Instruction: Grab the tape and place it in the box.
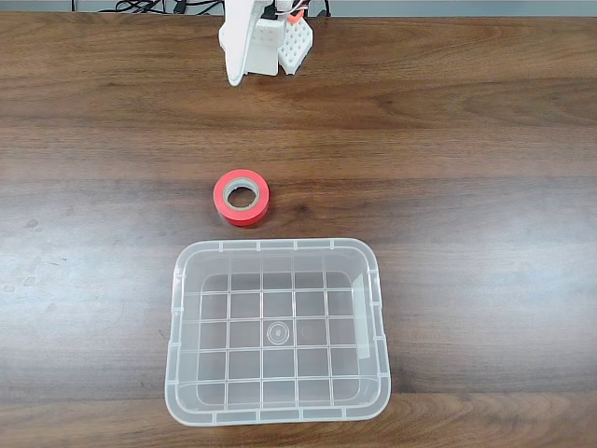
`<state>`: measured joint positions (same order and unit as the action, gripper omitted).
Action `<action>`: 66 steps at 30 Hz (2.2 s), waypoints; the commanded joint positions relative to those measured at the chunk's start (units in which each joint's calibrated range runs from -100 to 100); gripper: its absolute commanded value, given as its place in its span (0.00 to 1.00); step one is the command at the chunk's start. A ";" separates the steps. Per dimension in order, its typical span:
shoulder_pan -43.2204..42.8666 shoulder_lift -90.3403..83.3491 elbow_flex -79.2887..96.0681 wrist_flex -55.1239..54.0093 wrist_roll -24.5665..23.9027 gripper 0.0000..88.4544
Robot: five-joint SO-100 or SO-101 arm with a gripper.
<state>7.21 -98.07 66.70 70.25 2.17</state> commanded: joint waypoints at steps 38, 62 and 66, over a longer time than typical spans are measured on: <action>-1.07 82.95 -23.90 -11.35 -0.64 0.01; 2.88 83.03 -18.03 -11.44 1.26 0.19; 2.59 84.00 -17.77 -13.15 1.58 0.18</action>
<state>9.69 -14.11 49.37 59.92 3.31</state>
